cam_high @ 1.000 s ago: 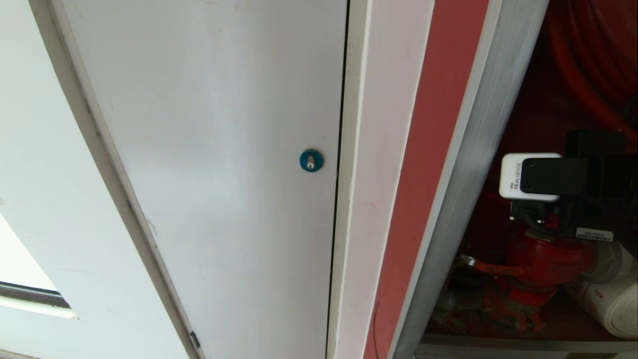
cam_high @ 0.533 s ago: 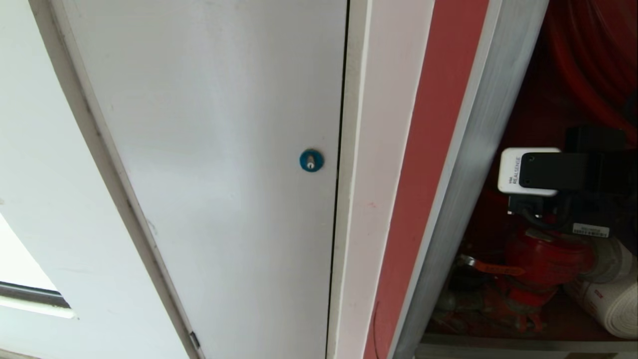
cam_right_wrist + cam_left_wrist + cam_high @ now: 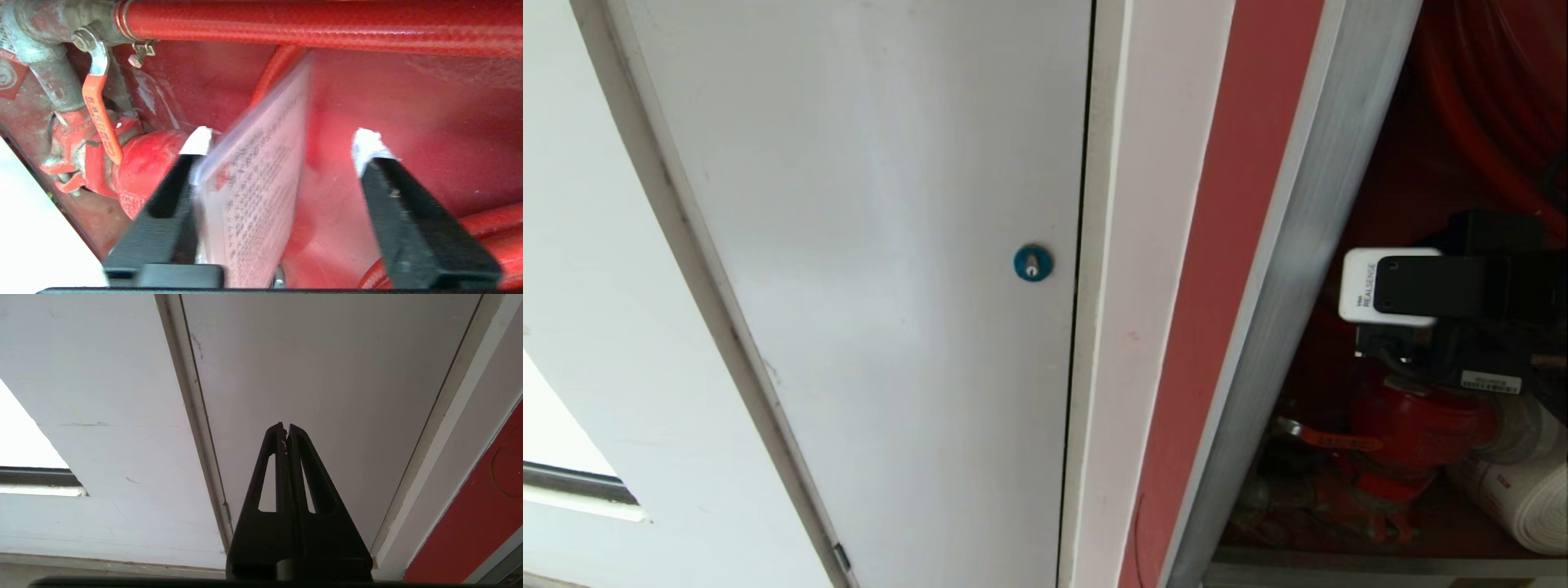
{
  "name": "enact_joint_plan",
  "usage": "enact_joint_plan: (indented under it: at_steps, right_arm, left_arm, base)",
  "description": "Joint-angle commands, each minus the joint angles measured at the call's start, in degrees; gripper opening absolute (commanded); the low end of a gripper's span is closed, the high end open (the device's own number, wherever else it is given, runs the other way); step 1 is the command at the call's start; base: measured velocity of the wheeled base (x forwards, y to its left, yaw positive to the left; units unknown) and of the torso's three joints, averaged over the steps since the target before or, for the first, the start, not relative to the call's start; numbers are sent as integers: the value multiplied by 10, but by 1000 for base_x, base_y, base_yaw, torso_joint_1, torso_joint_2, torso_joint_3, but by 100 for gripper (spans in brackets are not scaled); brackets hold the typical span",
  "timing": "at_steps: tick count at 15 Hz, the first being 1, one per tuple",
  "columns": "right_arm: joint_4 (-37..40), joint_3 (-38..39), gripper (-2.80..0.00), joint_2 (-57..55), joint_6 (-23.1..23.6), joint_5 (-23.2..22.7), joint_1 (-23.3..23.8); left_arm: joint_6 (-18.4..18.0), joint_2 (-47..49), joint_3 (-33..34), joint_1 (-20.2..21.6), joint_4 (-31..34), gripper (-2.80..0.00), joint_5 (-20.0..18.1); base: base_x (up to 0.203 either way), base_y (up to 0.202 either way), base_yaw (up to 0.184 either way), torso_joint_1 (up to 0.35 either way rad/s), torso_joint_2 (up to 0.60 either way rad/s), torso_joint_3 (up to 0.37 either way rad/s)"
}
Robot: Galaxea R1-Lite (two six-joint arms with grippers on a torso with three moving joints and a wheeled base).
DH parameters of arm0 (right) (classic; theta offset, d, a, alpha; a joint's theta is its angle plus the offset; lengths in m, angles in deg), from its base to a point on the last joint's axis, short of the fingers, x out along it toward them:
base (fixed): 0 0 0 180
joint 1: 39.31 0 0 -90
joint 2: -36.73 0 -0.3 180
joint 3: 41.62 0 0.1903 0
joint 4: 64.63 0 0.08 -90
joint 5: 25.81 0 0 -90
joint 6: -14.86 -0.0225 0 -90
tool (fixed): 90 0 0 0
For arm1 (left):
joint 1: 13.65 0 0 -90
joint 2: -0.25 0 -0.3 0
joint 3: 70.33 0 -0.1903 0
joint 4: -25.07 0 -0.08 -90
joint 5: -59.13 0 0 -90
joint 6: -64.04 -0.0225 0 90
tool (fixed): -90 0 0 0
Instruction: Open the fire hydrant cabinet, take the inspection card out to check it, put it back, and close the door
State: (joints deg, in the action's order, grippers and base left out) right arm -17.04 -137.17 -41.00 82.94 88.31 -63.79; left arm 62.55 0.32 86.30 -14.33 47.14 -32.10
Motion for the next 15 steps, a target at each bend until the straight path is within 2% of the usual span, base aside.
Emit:
enact_joint_plan:
  at_steps: [1,8,15]
  right_arm:
    - [3,6,0,7,4,1,0]
    - [2,38,0,13,4,-2,0]
    - [-25,21,0,-20,1,-5,9]
  left_arm:
    - [0,0,8,0,0,-280,0]
    - [0,0,8,0,0,-280,0]
    - [0,0,8,0,0,-280,0]
  base:
    - [0,0,0,0,0,0]
    - [0,0,0,0,0,0]
    - [0,0,0,0,0,0]
